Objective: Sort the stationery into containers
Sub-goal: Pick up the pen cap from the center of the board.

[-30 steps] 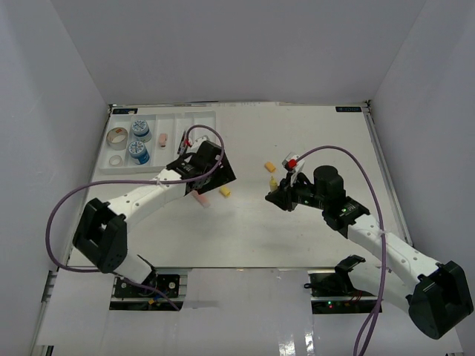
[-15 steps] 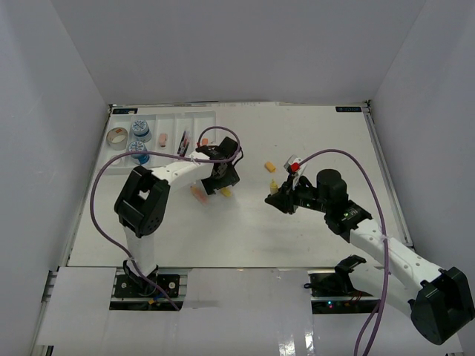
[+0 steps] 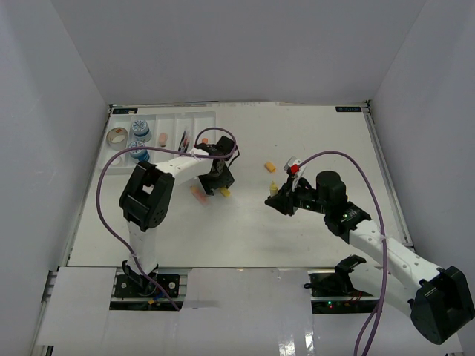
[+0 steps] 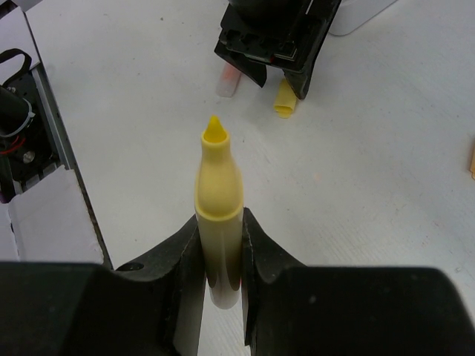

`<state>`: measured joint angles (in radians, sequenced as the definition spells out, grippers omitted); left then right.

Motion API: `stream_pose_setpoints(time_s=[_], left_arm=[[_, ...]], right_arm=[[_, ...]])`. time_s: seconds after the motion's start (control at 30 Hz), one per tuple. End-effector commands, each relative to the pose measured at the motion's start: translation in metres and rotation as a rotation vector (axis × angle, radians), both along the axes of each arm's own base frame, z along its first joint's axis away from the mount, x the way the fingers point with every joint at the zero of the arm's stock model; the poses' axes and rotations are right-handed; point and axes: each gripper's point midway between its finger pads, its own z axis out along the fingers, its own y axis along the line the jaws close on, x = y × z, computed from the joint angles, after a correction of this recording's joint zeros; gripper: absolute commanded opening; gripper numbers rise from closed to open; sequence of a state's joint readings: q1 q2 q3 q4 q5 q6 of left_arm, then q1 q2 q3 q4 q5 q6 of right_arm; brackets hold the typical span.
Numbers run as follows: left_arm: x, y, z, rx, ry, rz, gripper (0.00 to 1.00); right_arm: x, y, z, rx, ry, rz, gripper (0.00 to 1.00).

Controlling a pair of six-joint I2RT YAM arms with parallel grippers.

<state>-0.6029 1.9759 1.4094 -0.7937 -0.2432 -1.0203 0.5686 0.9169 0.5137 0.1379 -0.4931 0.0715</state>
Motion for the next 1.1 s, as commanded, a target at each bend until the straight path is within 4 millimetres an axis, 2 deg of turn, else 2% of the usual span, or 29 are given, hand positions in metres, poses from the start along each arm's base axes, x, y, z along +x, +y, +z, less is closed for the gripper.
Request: stream_pose_setpoints(time_s=[0.0, 0.43, 0.73, 0.83, 0.93, 0.97, 1.03, 1.07], left_arm=[[0.005, -0.008, 0.005, -0.028, 0.004, -0.005, 0.66], [0.002, -0.013, 0.005, -0.058, 0.024, -0.003, 0.56], [0.008, -0.014, 0.017, -0.069, -0.016, 0.005, 0.35], [0.013, -0.017, 0.030, -0.083, -0.047, -0.008, 0.31], [0.022, -0.019, 0.053, -0.102, -0.115, -0.032, 0.27], [0.026, -0.020, 0.068, -0.113, -0.156, -0.043, 0.24], [0.033, -0.015, 0.082, -0.104, -0.220, -0.046, 0.19], [0.039, -0.017, 0.100, -0.126, -0.281, -0.048, 0.16]], right_arm=[[0.005, 0.003, 0.011, 0.027, -0.044, 0.000, 0.08], [0.006, 0.002, 0.007, 0.019, -0.039, -0.005, 0.08], [0.008, -0.001, 0.004, 0.001, -0.028, -0.023, 0.08], [0.007, 0.001, 0.007, 0.007, -0.024, -0.014, 0.08], [0.007, 0.004, 0.011, 0.023, -0.011, -0.008, 0.08], [0.005, 0.007, 0.014, 0.034, -0.001, 0.000, 0.08], [0.005, 0.012, 0.018, 0.044, 0.010, 0.012, 0.08], [0.002, 0.019, 0.020, 0.055, 0.018, 0.026, 0.08]])
